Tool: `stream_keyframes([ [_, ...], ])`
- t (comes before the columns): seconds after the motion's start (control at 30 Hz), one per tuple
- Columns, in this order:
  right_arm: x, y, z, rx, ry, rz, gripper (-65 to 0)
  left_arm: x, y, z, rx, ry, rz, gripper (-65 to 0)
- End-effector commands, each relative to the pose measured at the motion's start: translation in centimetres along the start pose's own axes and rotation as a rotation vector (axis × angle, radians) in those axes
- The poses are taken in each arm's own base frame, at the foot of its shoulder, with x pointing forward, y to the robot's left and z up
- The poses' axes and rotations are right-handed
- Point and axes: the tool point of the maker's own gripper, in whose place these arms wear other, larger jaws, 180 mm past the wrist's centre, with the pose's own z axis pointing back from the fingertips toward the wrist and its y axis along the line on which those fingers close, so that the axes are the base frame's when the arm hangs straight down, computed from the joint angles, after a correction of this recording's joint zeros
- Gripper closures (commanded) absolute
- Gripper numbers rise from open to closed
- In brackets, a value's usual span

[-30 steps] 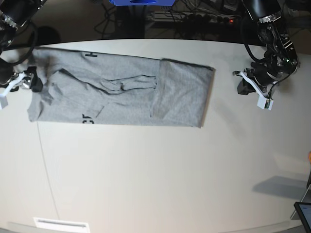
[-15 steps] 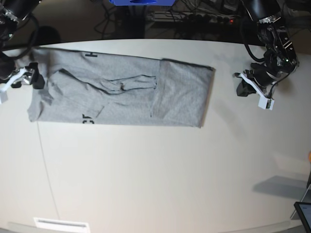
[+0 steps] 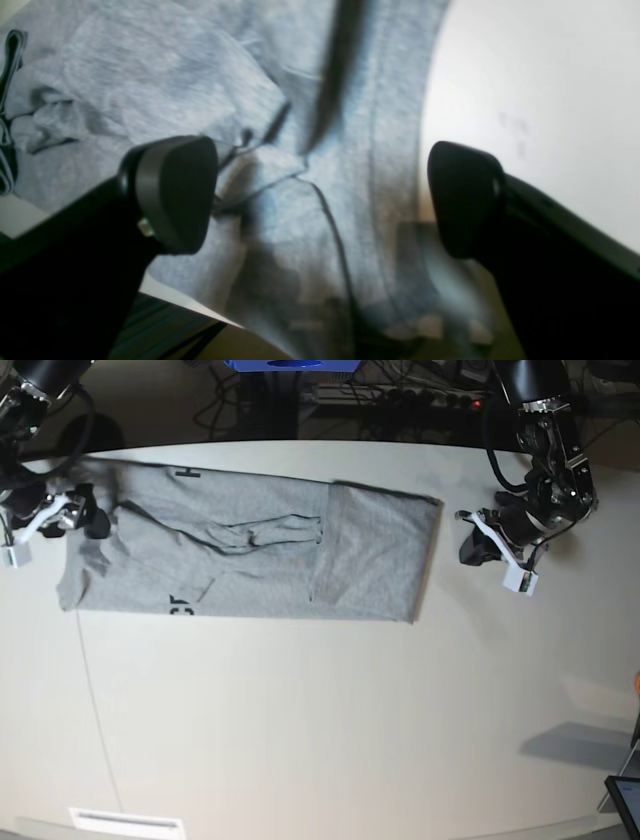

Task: Fold the T-shirt properly
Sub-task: 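Lower both grippers to opposite ends of the folded strip and grasp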

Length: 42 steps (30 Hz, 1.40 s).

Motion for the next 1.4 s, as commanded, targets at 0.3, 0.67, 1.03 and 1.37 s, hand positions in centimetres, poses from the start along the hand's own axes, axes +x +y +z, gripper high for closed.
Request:
stream_keyframes([
  [0.3, -1.9, 2.6, -0.9, 0.076, 0.074, 0.024, -65.0, 0.3, -0.7, -0.3, -0.017, 0.008, -0.047, -0.5],
  [0.67, -1.9, 2.7, -1.0, 0.081, 0.076, 0.023, -35.1, 0.2, -0.8, -0.4, -0.019, 0.007, -0.042, -0.5],
  [1.03, -0.5, 2.9, -1.3, 0.086, 0.051, 0.042, -0.6, 0.1, -0.8, -0.5, -0.022, 0.009, -0.040, -0.5],
  [1.37, 1.3, 6.0, -1.9, 0.136, 0.021, 0.187, -0.1, -0.8, -3.8, -2.0, -0.101, 0.053, -0.086, -0.5],
])
